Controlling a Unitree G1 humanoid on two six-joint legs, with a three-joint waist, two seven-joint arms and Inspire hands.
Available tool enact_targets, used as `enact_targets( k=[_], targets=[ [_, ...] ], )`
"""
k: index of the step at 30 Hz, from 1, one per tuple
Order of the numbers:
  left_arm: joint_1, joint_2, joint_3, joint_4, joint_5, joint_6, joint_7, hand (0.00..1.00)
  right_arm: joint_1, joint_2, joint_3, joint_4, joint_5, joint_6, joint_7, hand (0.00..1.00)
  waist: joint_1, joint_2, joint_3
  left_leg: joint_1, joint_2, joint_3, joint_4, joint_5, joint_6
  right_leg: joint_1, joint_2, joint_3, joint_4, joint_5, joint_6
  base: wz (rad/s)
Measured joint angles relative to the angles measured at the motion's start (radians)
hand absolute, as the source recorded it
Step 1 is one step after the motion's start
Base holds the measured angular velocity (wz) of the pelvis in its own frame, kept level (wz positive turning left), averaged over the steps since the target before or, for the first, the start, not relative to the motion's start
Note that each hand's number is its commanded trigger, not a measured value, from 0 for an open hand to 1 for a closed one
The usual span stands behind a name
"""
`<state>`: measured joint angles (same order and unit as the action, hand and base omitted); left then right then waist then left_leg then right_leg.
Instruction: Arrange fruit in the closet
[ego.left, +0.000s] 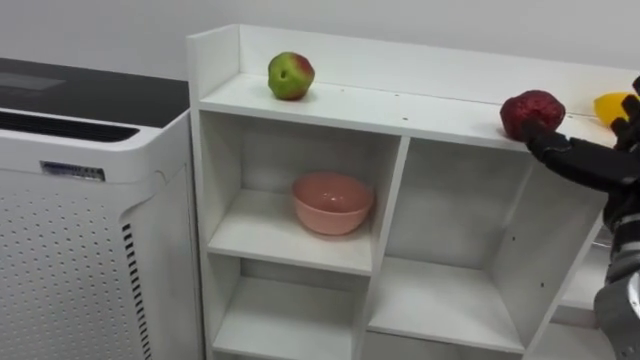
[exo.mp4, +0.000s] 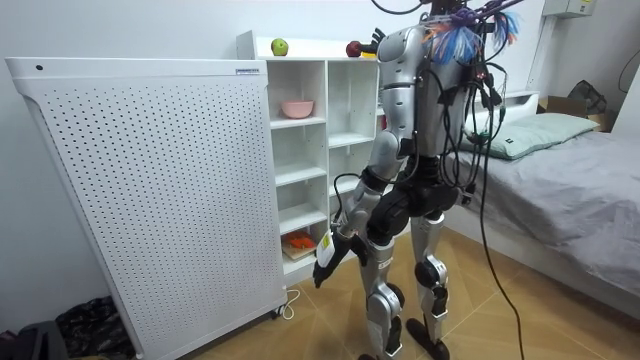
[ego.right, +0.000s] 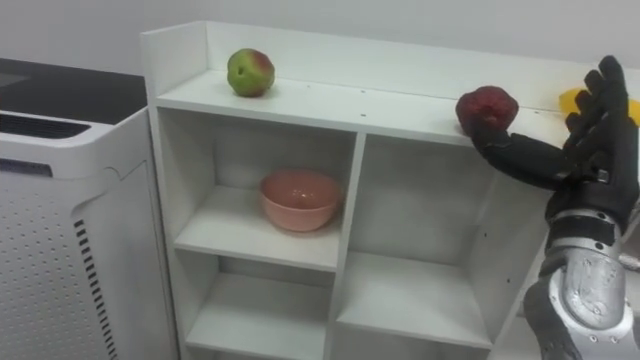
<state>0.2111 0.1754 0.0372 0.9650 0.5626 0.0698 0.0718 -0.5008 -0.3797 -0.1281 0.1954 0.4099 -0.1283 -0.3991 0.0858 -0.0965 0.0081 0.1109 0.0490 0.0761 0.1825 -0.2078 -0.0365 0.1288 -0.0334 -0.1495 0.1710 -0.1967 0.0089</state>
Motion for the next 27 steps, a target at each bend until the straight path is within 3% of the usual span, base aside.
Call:
enact_targets(
  k=[7,10,15,26,27],
  targets=[
    [0.003,0.0,0.0,-0.003,0.002,0.019,-0.016,0.0,-0.088,-0.019,0.009,0.119,-0.023,0.034,0.01,0.0,-0.001,0.0,-0.0003,-0.002,0.0,0.0,0.0,0.0,0.0,-0.01,0.0,0.0,0.0,0.0,0.0,0.0],
    [0.004,0.005,0.001,-0.004,0.002,0.019,-0.016,0.0,-0.117,-0.044,0.03,0.156,-0.027,0.056,0.021,0.0,0.0,-0.008,-0.0062,-0.011,0.0,-0.001,0.0,0.0,0.0,-0.012,-0.001,-0.02,0.0,0.0,0.0,0.0],
    [0.004,0.009,0.0,-0.005,0.003,0.026,-0.015,0.0,-0.169,-0.093,0.076,0.23,-0.036,0.066,0.058,0.0,0.002,-0.024,-0.0084,-0.013,0.0,-0.009,0.0,0.0,0.0,-0.011,-0.003,-0.054,-0.001,0.0,0.0,0.02],
    [0.008,0.015,0.001,-0.005,0.042,0.036,-0.014,0.0,-0.177,-0.095,0.079,0.263,-0.044,0.083,0.104,0.0,0.006,-0.039,-0.0074,-0.014,0.0,-0.013,0.0,0.0,0.0,-0.01,-0.005,-0.076,0.0,0.0,0.0,0.01],
    [0.01,0.016,0.001,-0.005,0.043,0.036,-0.014,0.0,-0.177,-0.095,0.079,0.263,-0.045,0.086,0.112,0.16,0.006,-0.043,-0.0069,-0.014,0.0,-0.013,0.001,0.0,0.0,-0.01,-0.005,-0.077,0.0,0.0,0.0,0.0]
  ],
)
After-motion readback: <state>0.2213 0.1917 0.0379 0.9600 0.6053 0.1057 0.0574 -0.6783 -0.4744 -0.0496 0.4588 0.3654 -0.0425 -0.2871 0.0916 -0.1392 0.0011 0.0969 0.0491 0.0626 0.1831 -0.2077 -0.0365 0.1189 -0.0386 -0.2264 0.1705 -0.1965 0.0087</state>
